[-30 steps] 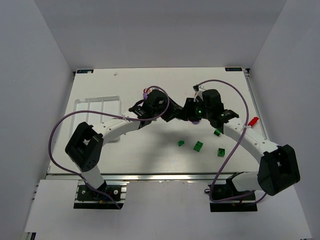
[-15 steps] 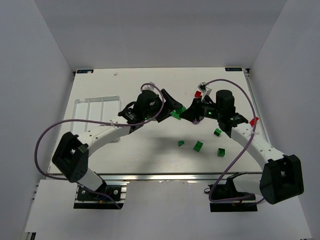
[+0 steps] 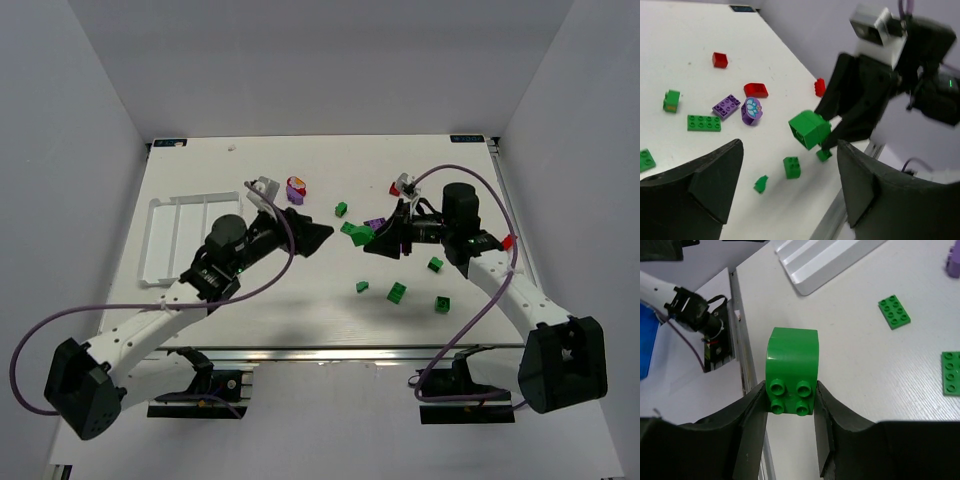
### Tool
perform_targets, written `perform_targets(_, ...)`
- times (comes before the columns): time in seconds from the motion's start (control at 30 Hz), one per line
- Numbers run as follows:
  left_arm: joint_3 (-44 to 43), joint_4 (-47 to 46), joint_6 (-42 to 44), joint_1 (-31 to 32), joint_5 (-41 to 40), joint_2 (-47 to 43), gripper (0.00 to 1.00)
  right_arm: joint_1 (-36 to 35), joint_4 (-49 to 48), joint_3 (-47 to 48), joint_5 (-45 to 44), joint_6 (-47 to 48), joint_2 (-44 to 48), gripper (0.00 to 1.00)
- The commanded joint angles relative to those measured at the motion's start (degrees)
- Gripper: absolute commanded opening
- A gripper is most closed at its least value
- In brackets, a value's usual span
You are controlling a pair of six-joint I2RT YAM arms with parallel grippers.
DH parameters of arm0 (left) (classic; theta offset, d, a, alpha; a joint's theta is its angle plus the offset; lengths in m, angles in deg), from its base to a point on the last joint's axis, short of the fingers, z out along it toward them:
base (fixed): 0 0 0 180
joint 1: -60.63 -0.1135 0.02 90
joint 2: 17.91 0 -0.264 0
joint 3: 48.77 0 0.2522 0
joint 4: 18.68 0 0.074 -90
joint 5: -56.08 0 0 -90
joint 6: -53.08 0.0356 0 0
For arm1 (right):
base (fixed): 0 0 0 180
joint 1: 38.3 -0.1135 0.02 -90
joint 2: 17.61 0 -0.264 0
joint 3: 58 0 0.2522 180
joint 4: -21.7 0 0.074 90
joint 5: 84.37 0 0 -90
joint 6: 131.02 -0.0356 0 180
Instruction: Sort the legos into containers by color
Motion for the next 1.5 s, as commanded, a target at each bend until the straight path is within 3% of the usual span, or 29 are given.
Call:
perform_targets(0.0, 3.56, -4.85, 16.89, 0.41, 9.81, -4.75, 0.87, -0.08, 0.88, 1.77, 7.73, 13.38, 2.93, 0.0)
perform_targets(0.13, 3.21, -2.37, 14.72, 0.41, 11.92, -4.06, 0.93, -1.39, 9.31, 4.58, 6.34, 30.09, 4.51, 0.0)
perform_targets(0.23, 3.12, -7.46, 5.15, 0.24, 15.96, -0.65, 0.98, -2.1, 12.05, 4.59, 4.93, 41.41, 6.36, 0.0)
perform_targets(0.33, 1.54, -13.69, -3.21, 0.24, 20.0, 3.66, 0.98, -2.1, 12.75, 4.14, 6.42, 49.6, 7.77, 0.0)
perform_targets(0.43, 2.41, -19.32, -4.11, 0.15, 23.0, 4.03, 0.98, -2.1, 15.38, 6.25, 10.01, 50.52, 7.07, 0.0)
perform_targets(0.53, 5.31, -23.03, 1.07, 0.24, 22.39, 0.18, 0.98, -2.1, 18.46, 9.32, 13.62, 48.33, 5.14, 0.0)
perform_targets(0.67, 6.19, -19.61, 10.47, 0.24, 23.27, -5.18, 0.98, -2.01, 15.84, 10.65, 17.75, 40.28, 4.87, 0.0)
perform_targets(0.83, 5.67, -16.45, 13.39, 0.24, 23.53, -5.9, 0.97, -3.32, 9.77, 10.12, 19.87, 30.94, 5.31, 0.0)
perform_targets(0.97, 5.06, -14.6, 13.83, 0.24, 23.79, -3.88, 0.9, -6.92, 5.91, 8.72, 19.7, 24.08, 6.19, 0.0)
perform_targets(1.1, 3.56, -9.95, 19.71, 1.38, 21.61, -3.79, 0.87, -9.39, -2.78, 7.22, 18.64, 15.29, 6.54, 0.0)
perform_targets(1.47, 2.59, -10.46, 20.16, 1.38, 22.13, -3.79, 0.85, -10.62, -10.1, 7.75, 17.32, 8.16, 3.64, 0.0)
